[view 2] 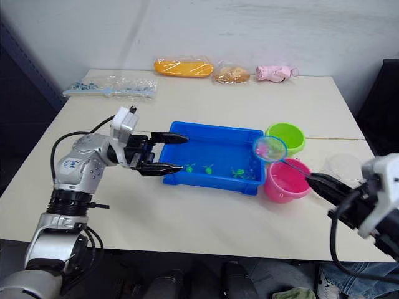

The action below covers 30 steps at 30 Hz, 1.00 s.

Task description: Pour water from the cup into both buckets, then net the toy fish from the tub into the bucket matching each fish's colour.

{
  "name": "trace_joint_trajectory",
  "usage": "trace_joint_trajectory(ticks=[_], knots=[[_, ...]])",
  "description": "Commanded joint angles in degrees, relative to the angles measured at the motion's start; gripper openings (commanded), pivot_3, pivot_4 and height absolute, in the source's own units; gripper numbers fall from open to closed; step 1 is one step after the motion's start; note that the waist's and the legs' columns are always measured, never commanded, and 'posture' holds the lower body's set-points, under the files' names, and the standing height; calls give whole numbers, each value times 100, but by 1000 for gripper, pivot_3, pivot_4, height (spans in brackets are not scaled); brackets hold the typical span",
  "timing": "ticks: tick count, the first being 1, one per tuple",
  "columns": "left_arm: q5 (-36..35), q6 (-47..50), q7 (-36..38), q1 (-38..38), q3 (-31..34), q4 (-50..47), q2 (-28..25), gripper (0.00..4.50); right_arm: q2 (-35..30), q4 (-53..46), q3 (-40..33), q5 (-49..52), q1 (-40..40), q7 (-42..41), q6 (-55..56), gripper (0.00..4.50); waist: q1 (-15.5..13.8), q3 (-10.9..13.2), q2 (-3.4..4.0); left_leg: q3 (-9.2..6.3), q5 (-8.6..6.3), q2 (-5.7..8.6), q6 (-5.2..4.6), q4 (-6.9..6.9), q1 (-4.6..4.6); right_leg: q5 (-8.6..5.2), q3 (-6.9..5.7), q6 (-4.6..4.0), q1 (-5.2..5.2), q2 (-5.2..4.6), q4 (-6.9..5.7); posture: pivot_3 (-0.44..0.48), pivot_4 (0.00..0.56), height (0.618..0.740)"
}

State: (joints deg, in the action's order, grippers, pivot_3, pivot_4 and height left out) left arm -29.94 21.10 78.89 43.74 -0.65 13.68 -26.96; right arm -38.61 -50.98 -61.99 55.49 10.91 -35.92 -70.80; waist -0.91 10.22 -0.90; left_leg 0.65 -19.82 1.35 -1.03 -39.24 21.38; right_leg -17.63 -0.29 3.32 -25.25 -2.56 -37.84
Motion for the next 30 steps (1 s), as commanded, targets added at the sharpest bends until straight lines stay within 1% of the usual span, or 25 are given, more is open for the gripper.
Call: trace_joint_trajectory(ticks=[1,2,5,12,14,17,21,24,30], knots=[[-19,-175,91,144,35,125,63,4483,-11,-379,-520,-103,634,92,458,0,-14,0,0,3,0,0,-1,1,-6,0,3,0,5,0,3,0,150,740],[-3,-212,99,160,35,193,83,4483,9,-440,-499,-244,851,67,643,0,-13,0,0,3,-1,0,-2,1,-16,0,4,0,15,2,11,0,150,740],[45,-322,127,171,16,357,144,4483,278,-580,-99,-763,1199,327,1166,0,-11,0,0,4,-5,-1,-9,1,-30,0,7,0,30,4,17,0,150,740],[75,-390,142,162,21,449,179,4483,207,-653,1084,-2997,2295,494,2853,0,-6,-1,0,1,-13,-1,-23,2,-67,1,8,2,71,4,27,0,150,740],[72,-391,134,152,23,439,174,4483,299,-594,1216,-3351,2338,655,3175,0,-11,-1,0,1,-13,-1,-24,2,-72,0,9,2,76,3,27,0,150,740],[83,-397,146,151,19,458,153,4483,362,-332,1757,-4217,2564,639,4317,0,-9,-1,0,2,-4,0,-6,5,-74,0,9,3,76,5,28,0,150,740],[89,-380,147,164,28,460,119,4483,393,-75,2387,-5276,2883,731,5534,0,-8,-1,0,5,-2,-1,-3,5,-80,0,12,3,77,8,26,0,150,740],[81,-351,135,149,44,424,91,4483,419,94,2625,-5886,2934,973,5975,0,-11,-1,0,6,-2,0,-1,6,-80,0,12,3,77,9,26,0,150,740],[45,-291,71,52,54,291,80,4483,404,444,2815,-7048,2836,1366,6625,0,-10,-1,0,8,-1,0,0,6,-82,0,14,2,78,9,26,0,150,740]])
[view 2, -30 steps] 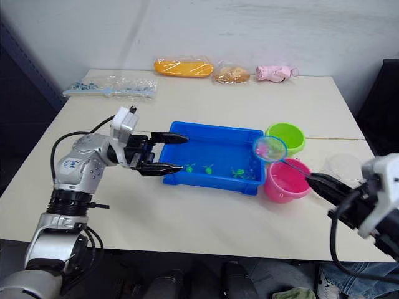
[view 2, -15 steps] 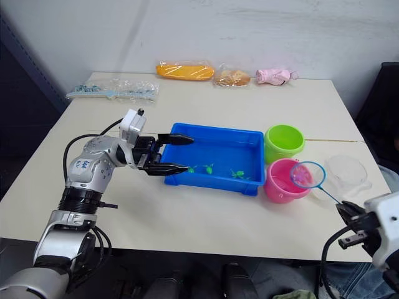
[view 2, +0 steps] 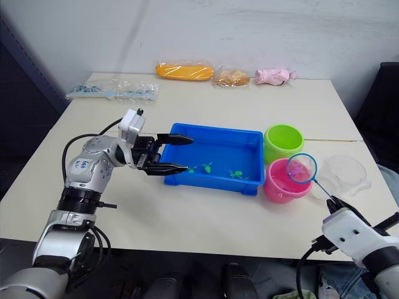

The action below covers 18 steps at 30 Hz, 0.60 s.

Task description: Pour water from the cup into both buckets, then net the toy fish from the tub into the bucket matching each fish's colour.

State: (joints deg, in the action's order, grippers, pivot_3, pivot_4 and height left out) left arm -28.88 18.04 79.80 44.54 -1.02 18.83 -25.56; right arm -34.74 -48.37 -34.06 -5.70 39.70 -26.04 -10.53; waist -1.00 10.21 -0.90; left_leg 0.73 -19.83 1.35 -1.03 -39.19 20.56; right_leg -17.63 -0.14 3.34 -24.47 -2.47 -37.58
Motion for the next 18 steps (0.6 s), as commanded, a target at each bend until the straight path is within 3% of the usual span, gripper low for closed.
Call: trace_joint_trajectory(ticks=[1,10,18], knots=[[-66,19,-29,-39,94,-239,-58,4483,2,223,47,-1065,-60,402,720,0,-1,0,0,0,0,0,0,0,0,0,0,0,0,0,0,0,150,740],[-68,-21,-132,-70,128,-233,8,4483,-212,316,343,-2746,-1,636,1548,0,1,0,0,2,0,1,0,0,-1,-1,2,-1,0,1,-1,0,150,740],[-121,-6,-253,-166,139,-341,73,4483,128,433,364,-4075,81,1192,2125,0,-10,0,0,3,2,1,4,0,-3,-1,4,-2,0,3,-3,0,150,740]])
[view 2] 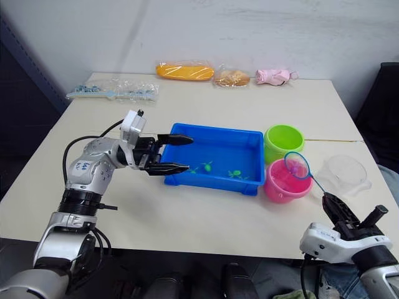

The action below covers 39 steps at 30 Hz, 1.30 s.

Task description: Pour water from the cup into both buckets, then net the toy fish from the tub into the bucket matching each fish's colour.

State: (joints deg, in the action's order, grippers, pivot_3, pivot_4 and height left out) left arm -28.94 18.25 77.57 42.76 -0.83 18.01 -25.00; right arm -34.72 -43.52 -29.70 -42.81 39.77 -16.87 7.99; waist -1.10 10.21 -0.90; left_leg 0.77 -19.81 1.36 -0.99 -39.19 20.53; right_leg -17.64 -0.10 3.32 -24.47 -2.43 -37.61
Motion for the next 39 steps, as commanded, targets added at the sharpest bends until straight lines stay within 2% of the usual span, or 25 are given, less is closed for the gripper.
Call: trace_joint_trajectory(ticks=[1,5,15,30,33,36,38,39], knots=[[-123,-28,-43,4,127,-265,23,4483,259,0,-12,-534,154,409,349,0,0,0,0,0,0,0,0,0,0,0,0,0,0,0,0,0,150,740],[-133,-24,-81,-6,137,-292,39,4483,605,145,24,-978,266,729,480,0,-6,0,0,0,0,0,3,1,-1,-1,1,-3,0,0,-1,0,150,740],[-129,-22,-140,26,160,-278,76,4483,704,545,259,-1970,119,1294,619,0,39,0,0,7,1,2,3,1,-10,-3,10,-6,2,2,-9,0,150,740],[-136,-44,-256,-62,224,-317,98,4483,655,554,339,-2223,-135,1589,687,0,114,0,0,8,1,2,4,1,-11,-3,11,-6,2,3,-12,0,150,740],[-148,-41,-285,-128,267,-373,64,4483,783,416,231,-1525,-167,1420,647,0,117,0,0,8,1,2,5,1,-12,-3,12,-6,2,4,-14,0,150,740],[-142,-24,-301,-172,326,-364,-5,4483,919,76,370,264,-240,657,468,0,125,0,0,8,1,0,5,2,-13,-3,12,-6,2,4,-15,0,150,740],[-125,-21,-297,-193,352,-353,-47,4483,876,-106,440,1078,-289,222,403,0,133,0,0,8,1,0,4,2,-15,-3,12,-6,4,3,-14,0,150,740],[-107,-34,-313,-208,387,-317,-99,4483,837,-240,321,1686,-500,-70,69,0,129,0,0,8,1,0,3,2,-18,-3,12,-6,8,3,-15,0,150,740]])
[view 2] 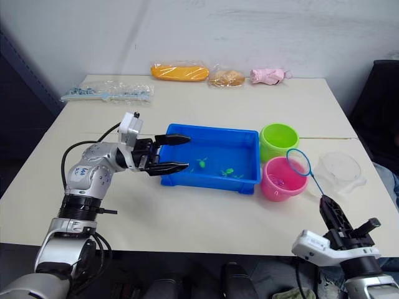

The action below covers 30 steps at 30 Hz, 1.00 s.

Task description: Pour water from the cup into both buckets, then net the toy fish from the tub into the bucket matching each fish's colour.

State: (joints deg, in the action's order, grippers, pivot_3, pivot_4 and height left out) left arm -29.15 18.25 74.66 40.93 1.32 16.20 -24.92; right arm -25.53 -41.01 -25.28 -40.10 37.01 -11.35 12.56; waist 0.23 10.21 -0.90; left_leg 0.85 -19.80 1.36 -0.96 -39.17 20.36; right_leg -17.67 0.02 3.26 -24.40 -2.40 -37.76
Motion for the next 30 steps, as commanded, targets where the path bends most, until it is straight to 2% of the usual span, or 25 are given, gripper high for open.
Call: trace_joint_trajectory(ticks=[1,6,11,16,21,25,30], knots=[[-76,-44,-36,-37,197,-114,-142,4483,-104,-577,-232,1804,-375,-813,-642,0,-1,0,0,-1,0,0,-1,0,-3,0,-1,0,3,0,0,0,150,740],[-103,-3,-279,-109,523,0,-426,4483,-1002,-919,-657,4327,-1910,-2061,-2676,0,12,1,-2,2,-8,-1,-15,-1,-9,2,0,2,9,-4,-1,0,150,740],[76,-382,-418,-234,872,270,-811,4483,-2063,-640,-30,5601,-3630,-2596,-4353,0,7,2,0,-15,-9,-8,-16,3,-7,-2,-17,-5,6,-4,1,0,150,740],[154,-527,-522,-497,1120,327,-1257,4483,-2996,-4,1178,5595,-4947,-2937,-5202,0,-11,2,0,-24,-9,-6,-16,7,7,-4,-27,-8,-5,-12,9,0,150,740],[43,-368,-670,-904,1238,-75,-1432,4483,-3582,902,2550,5378,-6447,-3378,-5932,0,-12,4,3,-25,-8,-3,-15,5,21,-3,-35,-6,-9,-28,28,0,150,740],[11,-255,-790,-1118,1181,-467,-1386,4483,-3840,1299,3472,5005,-7238,-3746,-6163,0,-19,4,4,-42,-8,-4,-13,6,46,-3,-51,-6,-21,-30,41,0,150,740],[76,-309,-841,-1219,1039,-811,-1325,4483,-3720,1766,4382,4664,-8327,-4210,-6520,0,-2,4,4,-35,-4,-1,-6,-2,111,-2,-49,-4,-94,-32,31,0,150,740]])
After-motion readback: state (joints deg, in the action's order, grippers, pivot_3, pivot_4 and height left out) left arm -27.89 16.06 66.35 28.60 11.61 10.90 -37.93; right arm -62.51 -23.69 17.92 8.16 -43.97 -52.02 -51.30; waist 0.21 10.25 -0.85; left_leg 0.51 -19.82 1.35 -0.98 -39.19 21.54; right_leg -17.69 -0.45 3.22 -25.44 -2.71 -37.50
